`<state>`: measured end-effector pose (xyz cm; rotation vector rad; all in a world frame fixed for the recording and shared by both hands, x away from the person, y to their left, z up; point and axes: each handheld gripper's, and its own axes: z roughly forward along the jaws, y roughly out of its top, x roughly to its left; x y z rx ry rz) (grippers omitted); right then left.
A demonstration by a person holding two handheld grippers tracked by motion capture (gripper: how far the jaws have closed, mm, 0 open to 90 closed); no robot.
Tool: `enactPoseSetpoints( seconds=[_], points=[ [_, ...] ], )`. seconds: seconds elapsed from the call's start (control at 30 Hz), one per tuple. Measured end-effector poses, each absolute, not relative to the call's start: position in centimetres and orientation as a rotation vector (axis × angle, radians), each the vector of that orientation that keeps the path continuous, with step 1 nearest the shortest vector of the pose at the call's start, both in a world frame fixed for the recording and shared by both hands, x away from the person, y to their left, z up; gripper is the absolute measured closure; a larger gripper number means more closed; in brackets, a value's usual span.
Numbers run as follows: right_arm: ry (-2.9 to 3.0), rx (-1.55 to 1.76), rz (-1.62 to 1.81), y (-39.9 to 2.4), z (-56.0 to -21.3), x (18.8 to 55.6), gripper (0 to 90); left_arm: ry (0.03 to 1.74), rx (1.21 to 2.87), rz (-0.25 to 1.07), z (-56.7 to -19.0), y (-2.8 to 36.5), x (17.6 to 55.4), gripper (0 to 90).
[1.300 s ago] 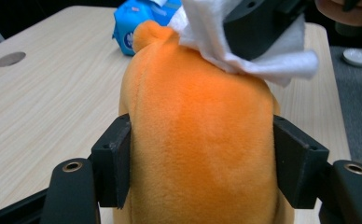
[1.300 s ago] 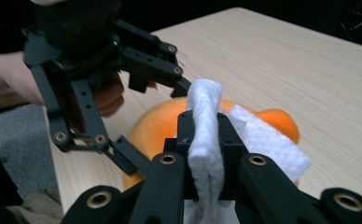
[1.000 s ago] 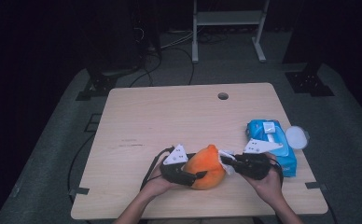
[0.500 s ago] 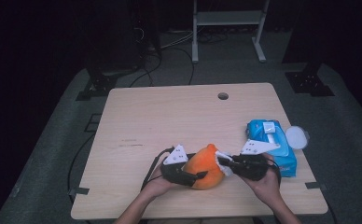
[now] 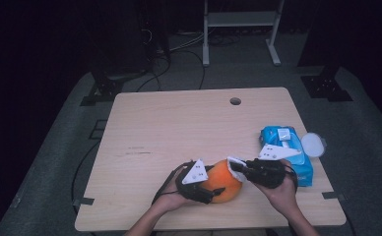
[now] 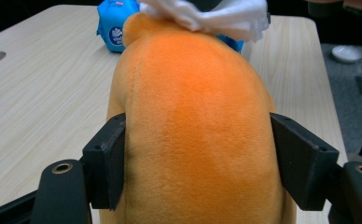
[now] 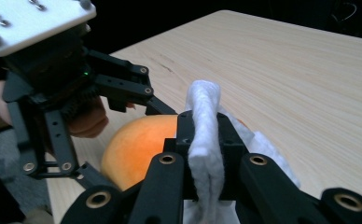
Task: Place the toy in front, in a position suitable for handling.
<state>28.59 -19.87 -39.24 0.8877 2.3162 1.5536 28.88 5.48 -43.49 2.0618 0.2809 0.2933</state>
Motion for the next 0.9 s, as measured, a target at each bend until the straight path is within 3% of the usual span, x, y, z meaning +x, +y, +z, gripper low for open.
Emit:
enactPoseSetpoints(
  seconds=[0.23,0.5,0.7,0.9],
  points=[
    [2.302,1.007,1.487,-21.3,-40.3,29.5,82.7,0.316,2.043,0.268,-43.5,5.5,29.3,25.4],
    [2.335,0.844,1.492,-18.9,-38.8,28.1,82.6,0.254,2.078,0.305,-43.1,4.7,28.4,23.3],
    [2.360,0.900,1.495,-20.1,-39.7,28.6,82.6,0.411,1.985,0.192,-42.4,6.0,30.0,12.8],
    [2.349,0.828,1.512,-19.3,-38.7,27.8,82.5,0.330,2.019,0.191,-43.0,5.0,29.1,25.0]
  ],
)
